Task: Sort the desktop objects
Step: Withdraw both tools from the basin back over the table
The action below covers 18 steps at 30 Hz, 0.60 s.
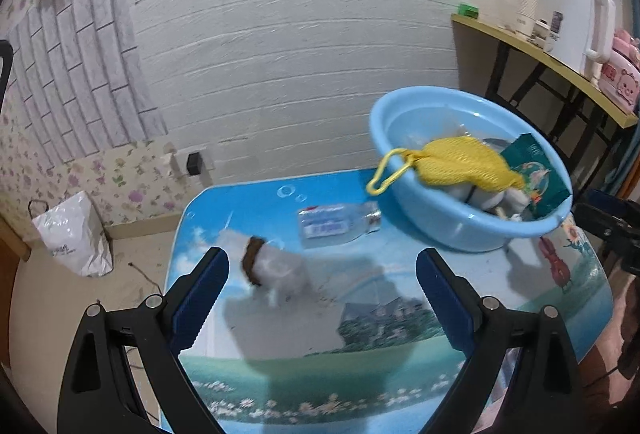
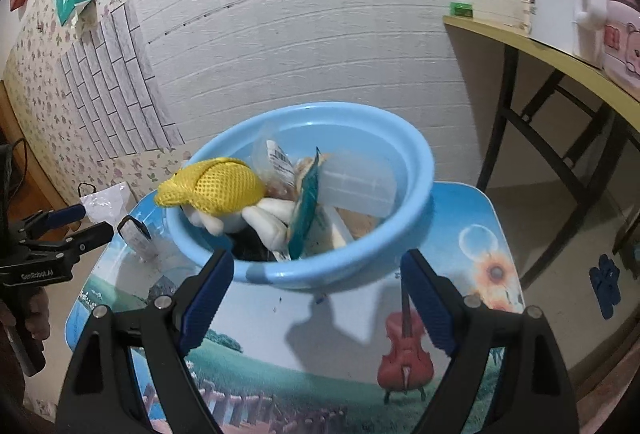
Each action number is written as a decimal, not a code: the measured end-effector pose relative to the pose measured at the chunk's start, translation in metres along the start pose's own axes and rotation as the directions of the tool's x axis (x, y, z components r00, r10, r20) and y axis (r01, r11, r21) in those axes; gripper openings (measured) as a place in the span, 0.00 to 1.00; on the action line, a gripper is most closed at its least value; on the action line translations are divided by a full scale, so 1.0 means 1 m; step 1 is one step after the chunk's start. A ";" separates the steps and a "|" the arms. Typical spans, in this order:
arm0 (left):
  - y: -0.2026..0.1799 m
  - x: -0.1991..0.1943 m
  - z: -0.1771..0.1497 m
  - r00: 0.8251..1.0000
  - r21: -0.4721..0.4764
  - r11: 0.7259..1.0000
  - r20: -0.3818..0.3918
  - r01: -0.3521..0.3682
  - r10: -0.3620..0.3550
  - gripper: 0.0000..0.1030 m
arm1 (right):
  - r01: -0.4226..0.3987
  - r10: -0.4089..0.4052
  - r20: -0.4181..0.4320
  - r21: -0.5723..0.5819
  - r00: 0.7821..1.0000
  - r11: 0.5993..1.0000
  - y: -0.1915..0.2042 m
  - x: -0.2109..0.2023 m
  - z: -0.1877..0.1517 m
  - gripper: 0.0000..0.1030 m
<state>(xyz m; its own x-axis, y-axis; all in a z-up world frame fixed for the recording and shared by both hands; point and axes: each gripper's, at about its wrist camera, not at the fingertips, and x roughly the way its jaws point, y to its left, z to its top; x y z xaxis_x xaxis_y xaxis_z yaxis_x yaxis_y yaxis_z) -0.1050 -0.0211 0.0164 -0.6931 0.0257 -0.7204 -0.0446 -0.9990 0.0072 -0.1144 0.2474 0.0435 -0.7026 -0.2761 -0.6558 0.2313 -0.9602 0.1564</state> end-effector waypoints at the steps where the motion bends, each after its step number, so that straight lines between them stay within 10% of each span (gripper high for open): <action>1: 0.004 0.000 -0.002 1.000 -0.008 1.000 0.001 -0.001 0.001 0.92 | 0.003 -0.003 -0.005 -0.003 1.000 1.000 0.001 -0.001 -0.001 0.84; 18: 0.054 0.020 -0.026 0.999 -0.072 0.997 -0.027 -0.023 0.021 0.92 | -0.103 0.083 -0.135 -0.153 0.987 0.983 0.076 0.026 -0.022 0.84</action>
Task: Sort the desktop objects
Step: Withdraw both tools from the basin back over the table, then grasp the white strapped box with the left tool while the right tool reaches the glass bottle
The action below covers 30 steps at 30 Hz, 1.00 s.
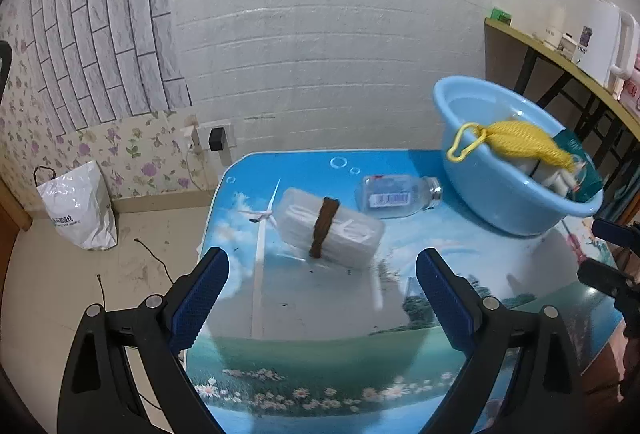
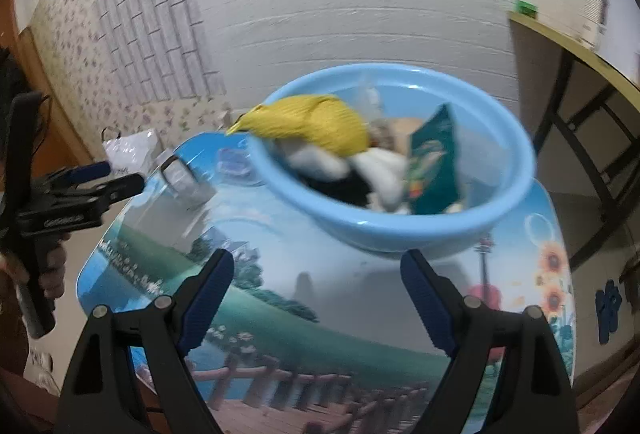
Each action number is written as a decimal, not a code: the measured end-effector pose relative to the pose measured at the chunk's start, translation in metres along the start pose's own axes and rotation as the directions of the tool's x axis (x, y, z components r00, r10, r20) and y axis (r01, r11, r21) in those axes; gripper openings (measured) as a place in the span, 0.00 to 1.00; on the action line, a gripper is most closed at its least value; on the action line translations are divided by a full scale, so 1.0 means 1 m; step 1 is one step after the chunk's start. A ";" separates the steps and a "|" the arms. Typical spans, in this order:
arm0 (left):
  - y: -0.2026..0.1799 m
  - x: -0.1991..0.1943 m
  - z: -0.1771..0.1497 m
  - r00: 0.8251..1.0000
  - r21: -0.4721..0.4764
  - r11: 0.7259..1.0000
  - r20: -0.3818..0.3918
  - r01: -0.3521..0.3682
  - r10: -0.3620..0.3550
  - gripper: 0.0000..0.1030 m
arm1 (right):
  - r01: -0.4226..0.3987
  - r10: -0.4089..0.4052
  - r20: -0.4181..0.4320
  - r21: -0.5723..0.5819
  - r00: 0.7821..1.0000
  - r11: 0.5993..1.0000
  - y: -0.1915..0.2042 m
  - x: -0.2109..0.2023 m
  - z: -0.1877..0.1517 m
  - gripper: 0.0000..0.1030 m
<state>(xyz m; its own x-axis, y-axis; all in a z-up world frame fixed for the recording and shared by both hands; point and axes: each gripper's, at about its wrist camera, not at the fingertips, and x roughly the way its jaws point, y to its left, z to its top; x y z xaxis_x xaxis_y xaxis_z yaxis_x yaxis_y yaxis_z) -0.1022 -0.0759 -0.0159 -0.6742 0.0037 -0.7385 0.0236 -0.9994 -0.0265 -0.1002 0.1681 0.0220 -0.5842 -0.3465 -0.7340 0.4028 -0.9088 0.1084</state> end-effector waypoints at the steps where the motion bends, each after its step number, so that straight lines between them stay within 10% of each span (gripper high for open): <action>1: 0.002 0.004 0.000 1.000 0.005 1.000 -0.003 -0.001 0.001 0.92 | -0.001 0.001 -0.007 -0.004 1.000 1.000 0.003 0.003 0.000 0.84; 26: -0.005 0.069 0.013 0.998 0.207 0.976 -0.029 0.068 -0.064 0.92 | -0.024 0.034 -0.126 0.081 0.992 0.996 0.014 0.044 0.001 0.93; 30: 0.002 0.065 0.012 0.996 0.174 0.980 -0.018 0.092 -0.090 0.79 | -0.024 0.032 -0.110 0.073 0.993 0.997 0.018 0.041 0.004 0.93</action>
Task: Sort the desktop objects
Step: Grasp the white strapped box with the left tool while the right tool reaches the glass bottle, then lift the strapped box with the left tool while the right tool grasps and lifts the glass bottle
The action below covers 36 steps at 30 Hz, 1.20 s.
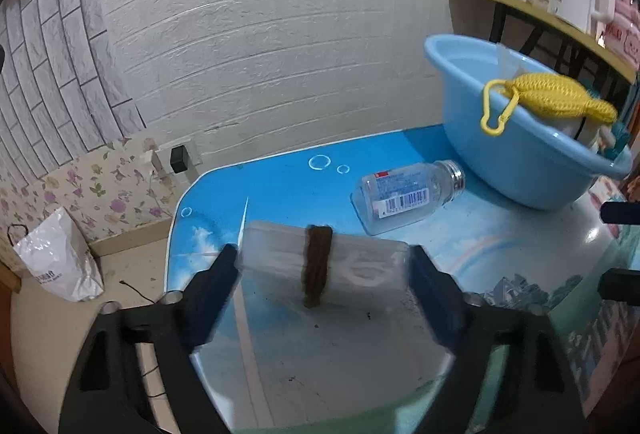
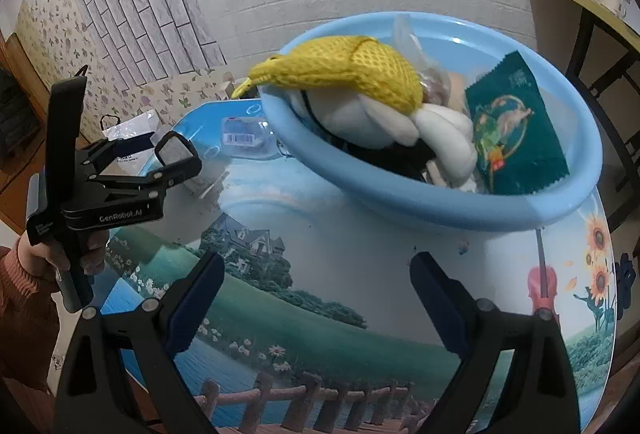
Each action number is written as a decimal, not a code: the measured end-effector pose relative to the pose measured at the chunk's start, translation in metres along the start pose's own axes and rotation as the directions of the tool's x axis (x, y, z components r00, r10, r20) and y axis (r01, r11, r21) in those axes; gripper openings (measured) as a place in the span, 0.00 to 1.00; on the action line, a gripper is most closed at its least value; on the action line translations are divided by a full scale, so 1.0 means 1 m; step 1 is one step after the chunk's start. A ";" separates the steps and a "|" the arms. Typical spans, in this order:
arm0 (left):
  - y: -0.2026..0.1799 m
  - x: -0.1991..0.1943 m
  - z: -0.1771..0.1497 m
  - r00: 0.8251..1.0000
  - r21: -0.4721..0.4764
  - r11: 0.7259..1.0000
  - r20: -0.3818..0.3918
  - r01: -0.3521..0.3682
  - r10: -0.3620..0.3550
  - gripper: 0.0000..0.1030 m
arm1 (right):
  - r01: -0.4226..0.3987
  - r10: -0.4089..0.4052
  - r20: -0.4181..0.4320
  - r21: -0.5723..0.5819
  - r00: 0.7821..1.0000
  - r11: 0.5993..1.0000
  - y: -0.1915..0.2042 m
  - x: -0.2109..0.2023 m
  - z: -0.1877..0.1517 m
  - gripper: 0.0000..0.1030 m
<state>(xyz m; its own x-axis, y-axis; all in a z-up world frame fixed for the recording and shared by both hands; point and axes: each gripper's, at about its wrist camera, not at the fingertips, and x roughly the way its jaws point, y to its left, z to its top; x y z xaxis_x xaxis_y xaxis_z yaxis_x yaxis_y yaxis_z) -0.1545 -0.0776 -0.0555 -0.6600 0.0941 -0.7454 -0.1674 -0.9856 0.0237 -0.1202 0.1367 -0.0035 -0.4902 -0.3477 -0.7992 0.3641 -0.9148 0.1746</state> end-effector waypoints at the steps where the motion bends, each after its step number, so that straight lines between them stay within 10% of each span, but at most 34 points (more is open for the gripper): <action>1: 0.002 -0.002 -0.001 1.000 -0.009 1.000 0.003 0.001 -0.001 0.79 | -0.002 0.002 0.006 -0.004 1.000 1.000 0.002 -0.001 0.000 0.93; 11: 0.025 -0.027 -0.012 0.999 -0.078 0.996 0.041 -0.030 0.033 0.79 | -0.031 0.031 0.003 0.080 1.000 0.996 0.026 0.021 0.022 0.93; 36: 0.098 -0.032 -0.033 0.994 -0.239 0.968 0.055 -0.077 0.093 0.79 | 0.232 -0.226 -0.054 0.191 0.973 0.954 0.068 0.120 0.075 0.93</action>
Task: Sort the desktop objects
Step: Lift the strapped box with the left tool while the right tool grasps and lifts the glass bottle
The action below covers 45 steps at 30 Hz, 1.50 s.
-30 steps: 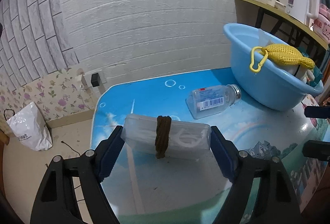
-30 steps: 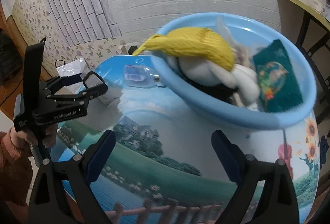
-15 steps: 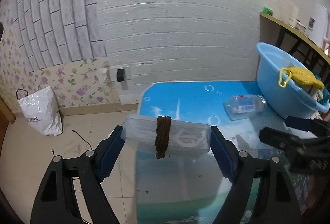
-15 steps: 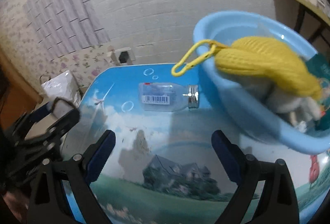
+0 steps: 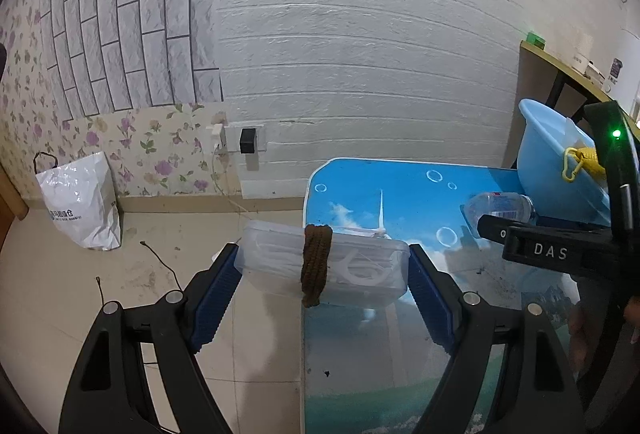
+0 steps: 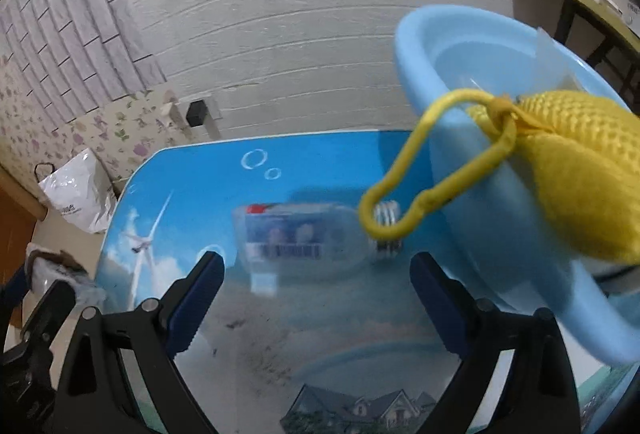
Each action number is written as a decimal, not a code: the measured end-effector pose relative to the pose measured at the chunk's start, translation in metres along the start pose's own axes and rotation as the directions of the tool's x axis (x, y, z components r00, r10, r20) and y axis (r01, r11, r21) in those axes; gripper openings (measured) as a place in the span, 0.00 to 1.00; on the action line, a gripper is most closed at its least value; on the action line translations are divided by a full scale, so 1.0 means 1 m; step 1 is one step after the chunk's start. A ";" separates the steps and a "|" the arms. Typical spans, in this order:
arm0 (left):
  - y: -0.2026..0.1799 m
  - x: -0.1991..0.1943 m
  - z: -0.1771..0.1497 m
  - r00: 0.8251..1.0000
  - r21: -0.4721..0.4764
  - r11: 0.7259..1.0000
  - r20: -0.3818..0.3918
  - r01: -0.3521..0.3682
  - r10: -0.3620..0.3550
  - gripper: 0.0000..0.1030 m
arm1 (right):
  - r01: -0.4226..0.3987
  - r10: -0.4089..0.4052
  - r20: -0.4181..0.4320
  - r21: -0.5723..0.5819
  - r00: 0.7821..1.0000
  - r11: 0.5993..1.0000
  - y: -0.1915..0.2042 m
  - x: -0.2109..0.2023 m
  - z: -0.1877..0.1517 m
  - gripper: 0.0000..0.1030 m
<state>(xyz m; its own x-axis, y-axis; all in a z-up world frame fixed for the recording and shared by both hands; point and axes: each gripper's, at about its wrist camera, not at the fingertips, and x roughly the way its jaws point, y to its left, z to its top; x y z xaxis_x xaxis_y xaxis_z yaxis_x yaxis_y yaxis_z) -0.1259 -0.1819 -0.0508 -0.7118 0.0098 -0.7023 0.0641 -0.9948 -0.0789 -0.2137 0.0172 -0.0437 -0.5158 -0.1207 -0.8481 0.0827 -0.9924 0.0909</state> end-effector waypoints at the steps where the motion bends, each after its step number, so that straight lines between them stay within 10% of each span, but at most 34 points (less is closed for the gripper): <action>1: 0.001 0.001 0.001 1.000 -0.001 1.000 -0.001 0.001 -0.001 0.79 | -0.004 0.004 -0.011 0.000 1.000 1.000 0.001 0.003 0.001 0.93; 28: -0.023 -0.007 0.003 1.000 0.062 0.998 -0.017 0.001 0.000 0.79 | -0.031 0.026 -0.085 -0.055 0.996 0.998 0.014 0.013 0.011 0.82; 45: -0.080 -0.046 -0.008 0.999 0.066 0.997 0.008 0.034 -0.035 0.79 | -0.185 0.198 0.007 -0.331 0.980 0.926 -0.038 -0.096 -0.063 0.82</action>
<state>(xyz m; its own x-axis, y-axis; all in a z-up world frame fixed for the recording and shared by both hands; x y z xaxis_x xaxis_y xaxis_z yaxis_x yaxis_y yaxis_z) -0.0922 -0.1024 -0.0180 -0.7195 0.0439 -0.6931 -0.0067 -0.9984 -0.0563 -0.1133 0.0684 0.0015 -0.4949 -0.3148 -0.8099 0.4536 -0.8886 0.0682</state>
